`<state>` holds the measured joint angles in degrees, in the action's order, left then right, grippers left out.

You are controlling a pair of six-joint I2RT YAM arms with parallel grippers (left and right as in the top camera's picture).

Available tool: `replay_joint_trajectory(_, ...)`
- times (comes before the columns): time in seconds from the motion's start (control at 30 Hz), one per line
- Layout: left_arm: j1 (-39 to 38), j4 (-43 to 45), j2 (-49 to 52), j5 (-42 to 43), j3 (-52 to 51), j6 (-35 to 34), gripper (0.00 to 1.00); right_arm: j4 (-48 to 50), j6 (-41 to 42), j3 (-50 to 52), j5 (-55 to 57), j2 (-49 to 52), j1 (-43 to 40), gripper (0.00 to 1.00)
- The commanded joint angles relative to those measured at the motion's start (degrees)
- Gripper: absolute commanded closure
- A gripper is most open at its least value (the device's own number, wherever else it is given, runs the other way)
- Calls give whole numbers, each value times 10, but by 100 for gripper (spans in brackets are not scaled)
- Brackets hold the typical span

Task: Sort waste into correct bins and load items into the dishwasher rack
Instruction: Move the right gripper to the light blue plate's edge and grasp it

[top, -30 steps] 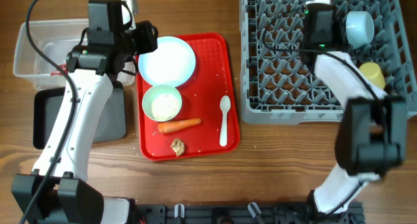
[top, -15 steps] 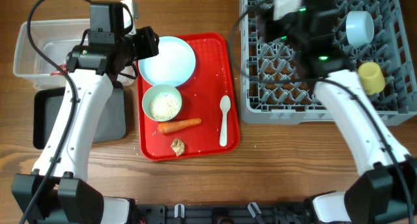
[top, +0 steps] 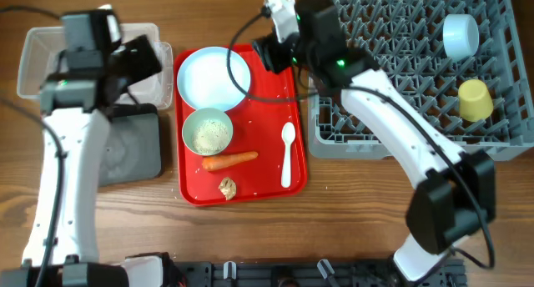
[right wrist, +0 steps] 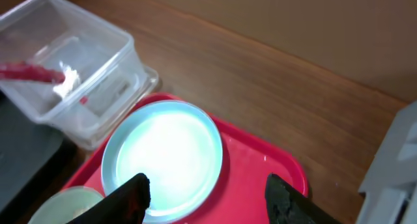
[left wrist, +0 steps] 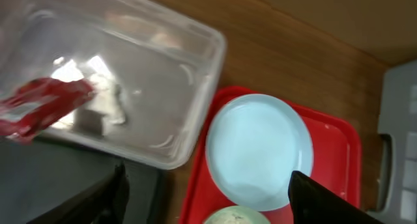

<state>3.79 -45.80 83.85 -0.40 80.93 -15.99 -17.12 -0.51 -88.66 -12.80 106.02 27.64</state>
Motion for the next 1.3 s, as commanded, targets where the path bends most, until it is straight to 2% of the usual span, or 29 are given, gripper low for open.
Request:
replay_joint_trajectory(0.0,38,-26,-6,-5,4,-40,18,-5,39,-40,12,70,10,40)
replay_joint_trajectory(0.4,45,-45,-6,-3,4,-40,16,63,21,-55,94,227,47,40)
replay_joint_trajectory(0.63,45,-51,-6,-3,4,-40,15,58,23,-55,122,268,56,44)
replay_joint_trajectory(0.73,45,-51,-6,-3,4,-40,15,49,23,-55,144,273,56,53)
replay_joint_trajectory(0.77,45,-52,-6,-3,4,-40,15,41,23,-55,159,275,56,60)
replay_joint_trajectory(0.93,45,-55,-6,-3,4,-40,15,31,22,-55,169,275,56,81)
replay_joint_trajectory(1.13,45,-56,-6,-3,4,-40,15,38,21,-55,175,268,52,92)
replay_joint_trajectory(1.27,45,-55,-6,-3,4,-40,15,51,20,-55,185,243,41,94)
